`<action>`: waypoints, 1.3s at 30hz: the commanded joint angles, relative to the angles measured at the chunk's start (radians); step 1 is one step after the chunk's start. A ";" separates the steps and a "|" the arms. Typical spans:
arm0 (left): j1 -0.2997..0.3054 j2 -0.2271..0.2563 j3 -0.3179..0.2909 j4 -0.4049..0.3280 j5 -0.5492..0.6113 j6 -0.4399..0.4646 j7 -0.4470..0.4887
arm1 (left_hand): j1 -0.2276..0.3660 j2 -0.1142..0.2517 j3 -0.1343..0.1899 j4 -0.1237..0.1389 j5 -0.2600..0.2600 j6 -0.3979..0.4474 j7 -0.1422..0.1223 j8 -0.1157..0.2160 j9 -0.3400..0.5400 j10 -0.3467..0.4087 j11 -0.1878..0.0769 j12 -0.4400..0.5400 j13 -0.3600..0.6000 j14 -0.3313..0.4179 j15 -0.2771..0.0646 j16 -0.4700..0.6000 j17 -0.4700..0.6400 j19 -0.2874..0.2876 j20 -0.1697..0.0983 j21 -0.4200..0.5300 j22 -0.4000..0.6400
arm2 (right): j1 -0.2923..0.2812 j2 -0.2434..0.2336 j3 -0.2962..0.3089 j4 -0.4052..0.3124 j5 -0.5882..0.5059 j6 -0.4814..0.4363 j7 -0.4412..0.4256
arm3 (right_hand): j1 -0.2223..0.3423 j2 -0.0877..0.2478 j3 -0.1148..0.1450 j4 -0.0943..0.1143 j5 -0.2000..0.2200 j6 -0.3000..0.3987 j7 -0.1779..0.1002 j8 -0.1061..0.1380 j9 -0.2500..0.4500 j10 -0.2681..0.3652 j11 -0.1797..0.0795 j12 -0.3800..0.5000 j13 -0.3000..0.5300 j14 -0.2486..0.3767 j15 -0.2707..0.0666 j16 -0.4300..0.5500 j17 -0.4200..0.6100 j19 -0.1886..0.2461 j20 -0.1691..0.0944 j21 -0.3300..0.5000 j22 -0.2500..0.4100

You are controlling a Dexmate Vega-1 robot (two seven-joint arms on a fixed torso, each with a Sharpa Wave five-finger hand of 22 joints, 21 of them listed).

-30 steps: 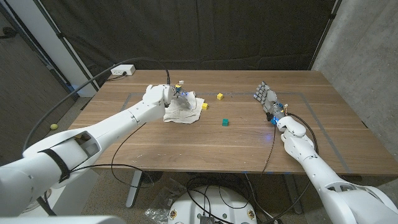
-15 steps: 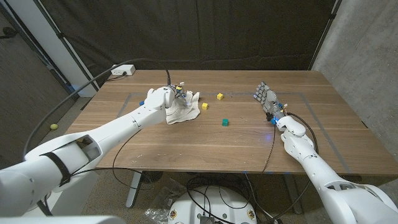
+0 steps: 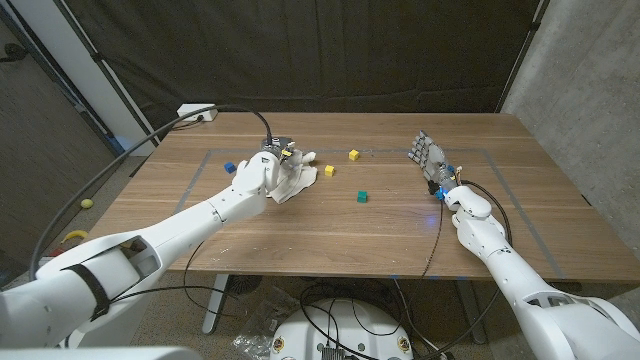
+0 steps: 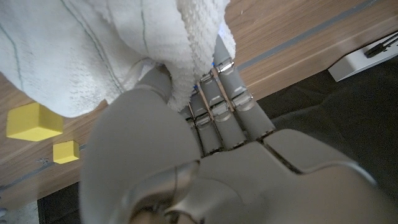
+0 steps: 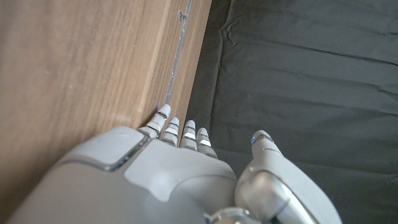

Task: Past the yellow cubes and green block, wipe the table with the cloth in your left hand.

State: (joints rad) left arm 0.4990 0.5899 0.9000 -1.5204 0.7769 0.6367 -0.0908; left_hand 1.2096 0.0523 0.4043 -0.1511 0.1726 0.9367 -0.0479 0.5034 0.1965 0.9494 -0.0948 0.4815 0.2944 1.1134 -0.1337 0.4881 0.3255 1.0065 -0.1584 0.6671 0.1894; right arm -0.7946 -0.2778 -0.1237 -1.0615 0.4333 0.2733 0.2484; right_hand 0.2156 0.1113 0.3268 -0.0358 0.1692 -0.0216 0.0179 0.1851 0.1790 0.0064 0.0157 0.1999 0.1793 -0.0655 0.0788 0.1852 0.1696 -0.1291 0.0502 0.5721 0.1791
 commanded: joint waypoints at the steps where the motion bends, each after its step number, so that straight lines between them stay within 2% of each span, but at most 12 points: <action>1: 0.060 0.027 -0.043 -0.068 -0.010 -0.035 0.138 | 0.044 0.033 -0.001 0.002 0.000 0.066 0.058 0.002 0.009 0.057 -0.051 0.012 0.030 0.094 -0.095 0.007 0.061 0.017 -0.025 0.012 0.003 | -0.010 -0.005 -0.007 -0.037 -0.013 -0.012 -0.017 | -0.007 0.000 -0.003 0.001 0.008 -0.001 0.000 0.002 0.002 0.004 0.003 0.004 0.001 0.005 0.004 0.001 0.004 0.005 -0.004 -0.002 0.002; 13: 0.079 0.102 -0.034 -0.199 -0.017 -0.106 0.075 | 0.052 0.026 -0.004 0.002 0.000 0.077 0.068 0.004 0.018 0.067 -0.055 0.032 0.053 0.113 -0.095 0.007 0.081 0.024 -0.034 0.025 0.004 | -0.031 -0.010 -0.016 -0.096 -0.029 -0.032 -0.043 | -0.008 0.000 -0.004 0.001 0.008 -0.001 0.000 0.003 0.002 0.004 0.004 0.004 0.001 0.003 0.002 0.000 0.004 0.005 -0.005 -0.005 0.003; 27: 0.131 0.196 -0.072 -0.346 -0.095 -0.185 -0.010 | 0.056 0.021 -0.008 0.004 0.000 0.083 0.067 0.001 0.023 0.070 -0.057 0.042 0.073 0.118 -0.095 0.004 0.098 0.027 -0.036 0.038 0.005 | -0.086 -0.017 -0.022 -0.207 -0.047 -0.058 -0.084 | -0.009 0.002 -0.006 0.000 0.008 -0.001 0.001 0.002 0.002 0.004 0.003 0.004 0.001 0.003 0.002 0.000 0.004 0.006 -0.007 -0.010 0.003; 35: 0.161 0.247 -0.090 -0.404 -0.138 -0.226 -0.058 | 0.058 0.019 -0.009 0.004 0.000 0.085 0.066 -0.001 0.023 0.066 -0.059 0.042 0.080 0.118 -0.096 0.003 0.105 0.026 -0.036 0.043 0.006 | -0.128 -0.026 -0.019 -0.283 -0.054 -0.086 -0.113 | -0.009 0.002 -0.007 0.000 0.008 -0.001 0.001 0.003 0.002 0.005 0.003 0.004 0.001 0.002 0.002 0.000 0.004 0.006 -0.007 -0.013 0.003; 39: 0.176 0.270 -0.111 -0.423 -0.198 -0.276 -0.079 | 0.059 0.018 -0.010 0.005 0.001 0.088 0.065 -0.002 0.022 0.069 -0.057 0.045 0.085 0.119 -0.096 0.002 0.110 0.025 -0.037 0.047 0.006 | -0.154 -0.030 -0.017 -0.323 -0.060 -0.095 -0.130 | -0.009 0.003 -0.008 0.000 0.008 -0.001 0.000 0.002 0.002 0.005 0.003 0.004 0.001 0.002 0.002 0.000 0.004 0.006 -0.008 -0.014 0.003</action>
State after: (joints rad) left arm 0.6350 0.7940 0.8267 -1.8626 0.6732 0.4465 -0.1107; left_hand 1.2306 0.0313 0.3981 -0.1455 0.1644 0.9705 -0.0278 0.4974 0.2173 0.9561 -0.0952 0.5187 0.3260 1.1395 -0.1394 0.4871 0.3560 1.0200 -0.1623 0.7079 0.1952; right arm -0.8921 -0.2977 -0.1429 -1.2867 0.3867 0.2072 0.1571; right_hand 0.2156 0.1113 0.3170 -0.0371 0.1692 -0.0216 0.0179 0.1851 0.1790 0.0064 0.0157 0.1999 0.1792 -0.0655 0.0788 0.1852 0.1696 -0.1257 0.0464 0.5594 0.1790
